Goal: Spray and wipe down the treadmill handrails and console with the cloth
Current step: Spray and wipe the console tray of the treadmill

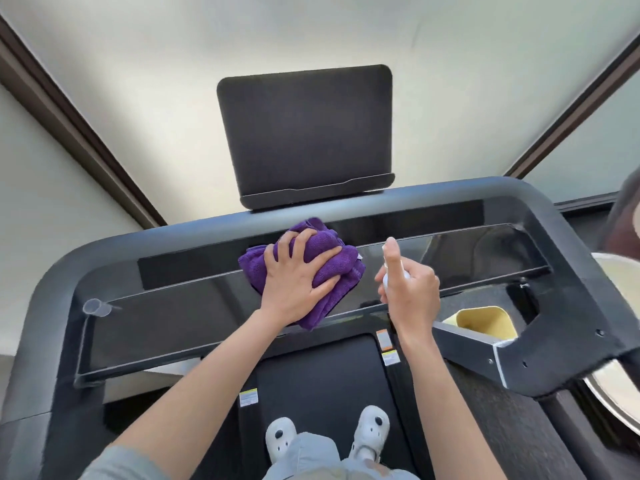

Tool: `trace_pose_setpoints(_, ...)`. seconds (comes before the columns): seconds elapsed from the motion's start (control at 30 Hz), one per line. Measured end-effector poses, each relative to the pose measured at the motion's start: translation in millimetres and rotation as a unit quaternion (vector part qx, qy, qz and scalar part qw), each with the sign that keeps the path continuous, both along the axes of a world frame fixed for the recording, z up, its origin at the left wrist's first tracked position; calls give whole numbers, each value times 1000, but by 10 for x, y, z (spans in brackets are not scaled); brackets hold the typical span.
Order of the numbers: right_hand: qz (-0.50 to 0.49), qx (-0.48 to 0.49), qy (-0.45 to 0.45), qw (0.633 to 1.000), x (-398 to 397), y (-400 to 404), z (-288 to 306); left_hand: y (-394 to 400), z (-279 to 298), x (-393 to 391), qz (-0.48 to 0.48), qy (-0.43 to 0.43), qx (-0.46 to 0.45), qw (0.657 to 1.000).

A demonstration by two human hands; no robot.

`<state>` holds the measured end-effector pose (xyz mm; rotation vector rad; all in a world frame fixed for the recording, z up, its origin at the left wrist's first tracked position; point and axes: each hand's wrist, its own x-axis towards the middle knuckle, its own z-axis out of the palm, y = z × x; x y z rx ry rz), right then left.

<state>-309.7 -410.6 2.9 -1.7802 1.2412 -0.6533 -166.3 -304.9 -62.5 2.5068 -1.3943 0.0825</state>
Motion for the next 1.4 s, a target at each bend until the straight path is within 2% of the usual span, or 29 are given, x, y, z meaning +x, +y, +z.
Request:
trace_pose_setpoints(0.5, -149, 29, 12, 988, -1481, -1513, -46, -1787, 3, -890, -62, -4, 12, 998)
trace_pose_setpoints(0.7, -224, 37, 14, 974, -1842, -1822, -67, -2286, 24, -1180, -101, 4, 19, 995)
trace_pose_setpoints(1.03, -310, 39, 1, 950, -1675, -1980, 10, -2209, 81, -1105, -146, 30, -5, 989)
trace_pose_setpoints(1.27, -269, 22, 44, 962, -1489, -1969, 41, -1999, 64, -1028, -129, 32, -14, 991)
trace_pose_setpoints(1.4, -242, 20, 71, 968, -1448, -1975, -12, -1937, 43, -1052, -77, 25, -27, 996)
